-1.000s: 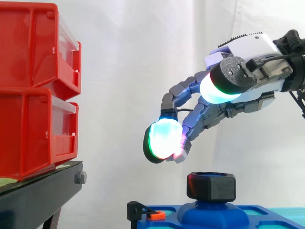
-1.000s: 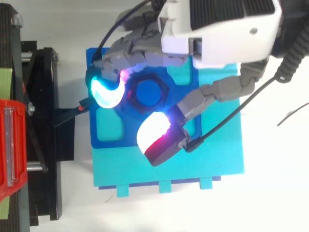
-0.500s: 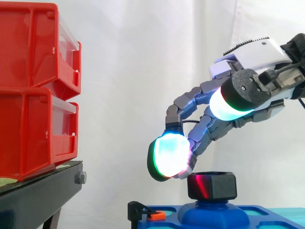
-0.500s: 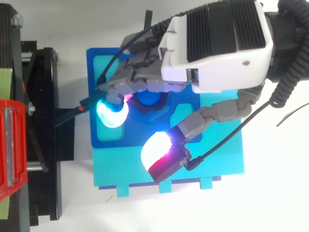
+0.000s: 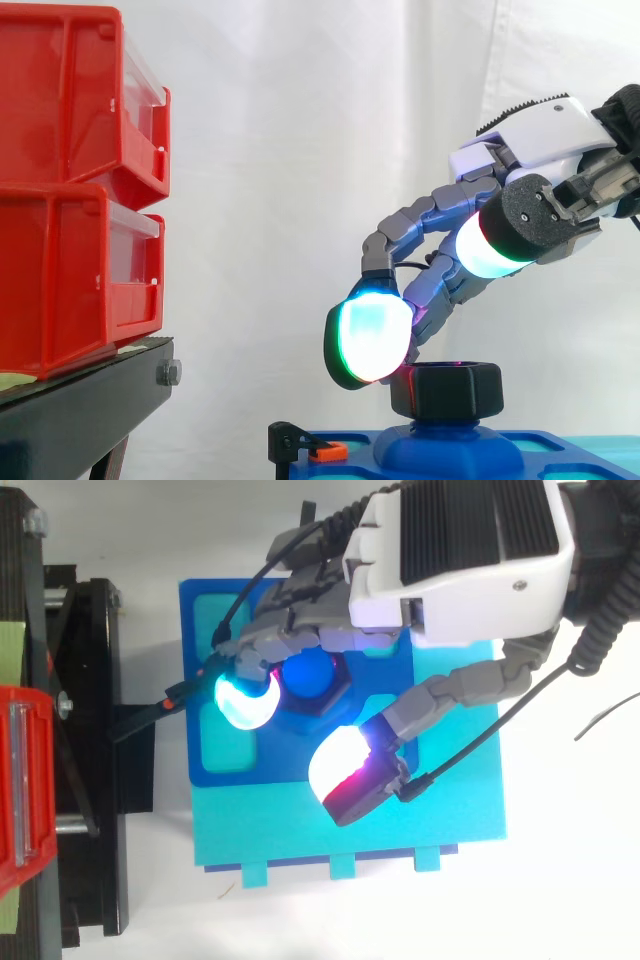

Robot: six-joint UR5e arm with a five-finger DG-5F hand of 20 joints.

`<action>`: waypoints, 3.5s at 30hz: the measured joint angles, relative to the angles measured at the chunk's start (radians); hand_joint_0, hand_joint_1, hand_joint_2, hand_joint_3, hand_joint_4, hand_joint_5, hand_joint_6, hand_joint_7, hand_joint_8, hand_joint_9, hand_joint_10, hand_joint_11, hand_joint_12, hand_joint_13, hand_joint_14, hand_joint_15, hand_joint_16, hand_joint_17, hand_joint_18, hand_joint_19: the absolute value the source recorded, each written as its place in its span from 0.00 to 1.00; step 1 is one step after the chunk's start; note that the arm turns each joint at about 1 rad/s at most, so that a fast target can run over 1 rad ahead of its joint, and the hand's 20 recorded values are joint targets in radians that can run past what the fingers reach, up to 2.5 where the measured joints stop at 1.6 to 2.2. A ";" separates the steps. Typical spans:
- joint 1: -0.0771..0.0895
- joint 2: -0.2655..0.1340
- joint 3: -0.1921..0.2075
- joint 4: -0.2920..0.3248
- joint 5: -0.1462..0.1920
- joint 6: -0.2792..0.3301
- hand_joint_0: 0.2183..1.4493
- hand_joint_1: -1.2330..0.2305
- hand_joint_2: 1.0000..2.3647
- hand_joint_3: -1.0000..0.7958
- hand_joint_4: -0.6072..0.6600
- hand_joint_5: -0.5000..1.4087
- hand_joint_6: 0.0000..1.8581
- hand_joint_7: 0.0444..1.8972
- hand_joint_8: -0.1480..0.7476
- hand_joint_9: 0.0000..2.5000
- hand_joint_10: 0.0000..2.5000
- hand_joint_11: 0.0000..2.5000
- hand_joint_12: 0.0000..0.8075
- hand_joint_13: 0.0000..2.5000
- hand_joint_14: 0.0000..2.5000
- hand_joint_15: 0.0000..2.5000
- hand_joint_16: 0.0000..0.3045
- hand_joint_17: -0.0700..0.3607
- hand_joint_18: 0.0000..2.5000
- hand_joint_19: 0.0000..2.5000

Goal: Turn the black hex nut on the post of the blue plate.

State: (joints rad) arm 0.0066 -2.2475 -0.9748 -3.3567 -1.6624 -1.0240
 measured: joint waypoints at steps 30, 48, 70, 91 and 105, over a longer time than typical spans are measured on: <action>-0.079 0.001 0.002 -0.019 -0.070 -0.095 0.23 0.57 0.00 0.28 0.66 0.18 0.27 0.47 0.46 0.27 0.00 0.12 0.44 0.19 0.00 0.05 0.18 0.45 0.11 0.05; -0.086 0.000 0.062 -0.050 -0.078 -0.101 0.23 0.57 0.00 0.28 0.66 0.18 0.27 0.47 0.46 0.27 0.00 0.12 0.44 0.19 0.00 0.05 0.18 0.45 0.12 0.05; 0.013 -0.001 0.024 0.058 0.012 -0.022 0.23 0.57 0.00 0.28 0.66 0.18 0.27 0.47 0.46 0.27 0.00 0.12 0.44 0.19 0.00 0.05 0.18 0.44 0.11 0.04; 0.007 -0.001 0.008 0.009 0.017 -0.056 0.23 0.57 0.00 0.28 0.66 0.18 0.27 0.47 0.46 0.27 0.00 0.12 0.44 0.19 0.00 0.05 0.18 0.44 0.11 0.05; -0.020 -0.001 0.008 -0.009 0.004 -0.089 0.23 0.57 0.00 0.28 0.66 0.18 0.27 0.47 0.46 0.27 0.00 0.12 0.44 0.19 0.00 0.05 0.18 0.44 0.11 0.05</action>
State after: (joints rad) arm -0.0133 -2.2488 -0.9671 -3.3656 -1.6580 -1.1133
